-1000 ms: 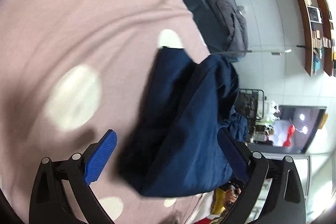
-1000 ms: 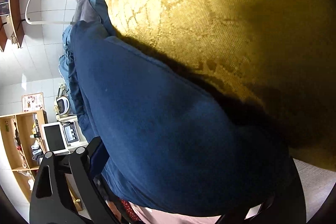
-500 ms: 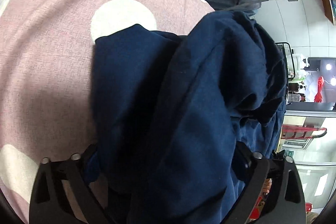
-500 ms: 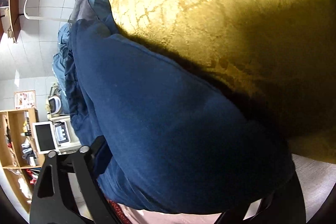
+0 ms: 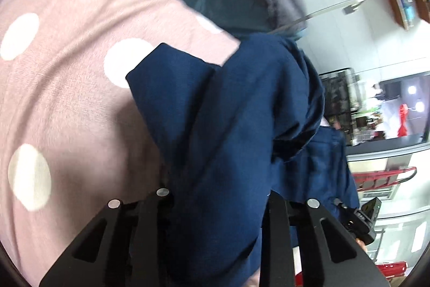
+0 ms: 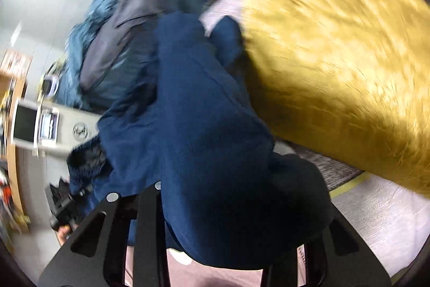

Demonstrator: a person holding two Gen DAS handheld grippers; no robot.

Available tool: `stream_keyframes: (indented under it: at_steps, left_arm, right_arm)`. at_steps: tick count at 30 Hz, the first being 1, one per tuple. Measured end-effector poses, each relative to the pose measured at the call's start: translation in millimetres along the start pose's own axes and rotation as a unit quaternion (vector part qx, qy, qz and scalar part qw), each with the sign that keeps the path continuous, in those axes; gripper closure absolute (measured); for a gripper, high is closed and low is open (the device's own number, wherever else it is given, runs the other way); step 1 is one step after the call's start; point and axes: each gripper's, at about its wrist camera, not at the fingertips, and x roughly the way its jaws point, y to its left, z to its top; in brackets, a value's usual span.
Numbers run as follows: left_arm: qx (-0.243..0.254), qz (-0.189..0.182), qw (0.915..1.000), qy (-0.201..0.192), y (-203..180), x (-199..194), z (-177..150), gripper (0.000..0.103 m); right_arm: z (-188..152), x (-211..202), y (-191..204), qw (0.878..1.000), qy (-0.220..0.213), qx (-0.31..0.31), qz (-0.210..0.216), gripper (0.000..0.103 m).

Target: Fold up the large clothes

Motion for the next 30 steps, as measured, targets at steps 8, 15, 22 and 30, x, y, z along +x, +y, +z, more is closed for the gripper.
stream_keyframes:
  at_steps: [8,15,22,30]
  left_arm:
    - [0.061,0.001,0.9971,-0.044,-66,-60,-47,0.079]
    - [0.103,0.022,0.9925,-0.062,-105,-89,-58,0.079]
    - [0.245,-0.029,0.9684,-0.036,-240,-50,-41,0.08]
    - [0.382,-0.119,0.9152,0.044,-435,70,-46,0.078]
  right_arm:
    - [-32,-56,77,0.989,-0.01,-0.14,0.047,0.074]
    - [-38,-91,74,0.987,-0.026,-0.144,0.068,0.076]
    - [-14,-187,-1,0.986,-0.144,-0.06,0.054,0.076]
    - [-40,-308,-165,0.948,-0.296,0.117,-0.025,0.075]
